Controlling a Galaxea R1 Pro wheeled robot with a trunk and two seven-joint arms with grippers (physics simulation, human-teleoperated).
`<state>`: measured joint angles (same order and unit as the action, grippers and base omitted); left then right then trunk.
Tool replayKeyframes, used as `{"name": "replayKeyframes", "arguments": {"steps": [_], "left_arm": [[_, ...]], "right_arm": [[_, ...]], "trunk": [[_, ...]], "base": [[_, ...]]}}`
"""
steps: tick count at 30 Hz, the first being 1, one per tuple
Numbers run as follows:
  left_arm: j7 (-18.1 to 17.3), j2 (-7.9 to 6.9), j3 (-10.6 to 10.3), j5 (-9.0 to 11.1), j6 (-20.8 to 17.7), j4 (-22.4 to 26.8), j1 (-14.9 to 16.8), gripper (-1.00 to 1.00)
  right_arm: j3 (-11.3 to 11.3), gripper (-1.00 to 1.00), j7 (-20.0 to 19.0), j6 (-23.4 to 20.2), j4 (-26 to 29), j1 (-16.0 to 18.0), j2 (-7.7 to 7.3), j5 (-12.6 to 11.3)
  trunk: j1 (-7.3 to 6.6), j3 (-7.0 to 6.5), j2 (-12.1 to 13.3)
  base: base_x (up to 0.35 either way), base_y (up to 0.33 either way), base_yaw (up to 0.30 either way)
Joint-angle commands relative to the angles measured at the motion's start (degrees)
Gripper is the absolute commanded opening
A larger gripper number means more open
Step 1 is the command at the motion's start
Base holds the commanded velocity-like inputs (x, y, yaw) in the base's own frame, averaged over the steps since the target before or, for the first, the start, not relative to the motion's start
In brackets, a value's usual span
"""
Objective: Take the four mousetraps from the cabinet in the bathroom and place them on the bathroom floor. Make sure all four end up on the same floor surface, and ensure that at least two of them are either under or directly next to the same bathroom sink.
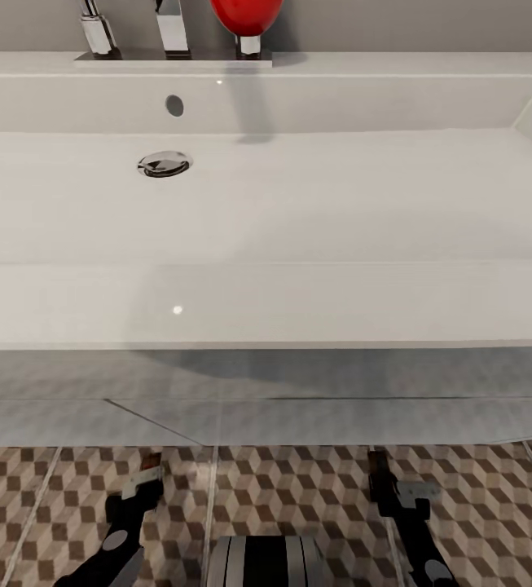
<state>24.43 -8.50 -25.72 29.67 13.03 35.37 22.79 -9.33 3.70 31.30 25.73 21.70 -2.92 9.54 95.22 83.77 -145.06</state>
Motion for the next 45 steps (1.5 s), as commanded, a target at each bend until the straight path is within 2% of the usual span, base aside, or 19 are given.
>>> {"name": "replayKeyframes", "arguments": {"steps": [1, 7, 13, 19, 25, 31, 35, 37, 42, 45], "left_arm": [[0.4, -0.07, -0.5, 0.6, 0.1, 0.1, 0.3, -1.00], [0.4, 0.24, -0.5, 0.6, -0.7, 0.2, 3.1, -1.00], [0.4, 0.51, -0.7, 0.4, -0.7, 0.3, 4.0, -1.00], [0.3, 0.77, -0.7, -3.6, -0.7, 0.6, 4.6, -1.00], [0.3, 1.55, -0.6, -4.7, -0.6, 0.6, 4.7, -1.00], [0.3, 1.64, -0.6, -5.0, -0.6, 0.6, 4.7, -1.00], [0.3, 1.70, -0.6, -5.0, -0.6, 0.6, 4.7, -1.00], [0.3, 1.72, -0.6, -5.0, -0.6, 0.6, 4.7, -1.00], [0.4, 1.67, -0.6, -5.0, -0.6, 0.6, 4.7, -1.00], [0.4, 1.71, -0.6, -5.0, -0.6, 0.6, 4.7, -1.00]], "right_arm": [[-0.2, -1.00, 0.3, 0.1, 0.0, 0.1, 0.02, 0.6], [-0.2, -1.00, 0.0, 0.0, -0.1, 1.3, 0.07, 0.6], [-0.2, -1.00, -0.1, 0.0, 0.0, 1.8, 0.18, 0.6], [-0.2, -1.00, -0.1, 0.0, 0.0, 2.7, 0.20, 0.6], [-0.2, -1.00, 0.0, -0.2, 0.0, 4.0, 0.20, 0.5], [-0.2, -1.00, 0.2, -5.9, 0.0, 4.8, 0.20, 0.5], [-0.1, -1.00, -0.1, -6.9, -0.2, 5.0, 0.28, 0.3], [0.5, -1.00, -0.2, -7.1, -0.4, 5.0, 0.36, 0.2], [5.0, -1.00, -0.3, -7.1, -0.8, 5.0, 0.64, -0.2], [5.9, -1.00, -0.3, -7.1, -1.0, 5.0, 0.78, -0.3]], "trunk": [[-0.01, 0.03, 0.0], [-0.01, 0.03, 0.0], [-0.01, 0.03, 0.0], [-0.01, 0.03, 0.0], [-0.01, 0.03, 0.0], [-0.01, 0.03, 0.0], [-0.01, 0.03, 0.0], [-0.01, 0.03, 0.0], [-0.01, 0.03, 0.0], [-0.01, 0.03, 0.0]], "base": [[0.000, 0.000, 0.000], [0.000, 0.000, 0.000], [0.000, 0.000, 0.000], [0.000, 0.000, 0.000], [0.000, 0.000, 0.000], [0.000, 0.000, 0.000], [0.000, 0.000, 0.000], [0.000, 0.000, 0.000], [0.000, 0.000, 0.000], [0.000, 0.000, 0.000]]}}
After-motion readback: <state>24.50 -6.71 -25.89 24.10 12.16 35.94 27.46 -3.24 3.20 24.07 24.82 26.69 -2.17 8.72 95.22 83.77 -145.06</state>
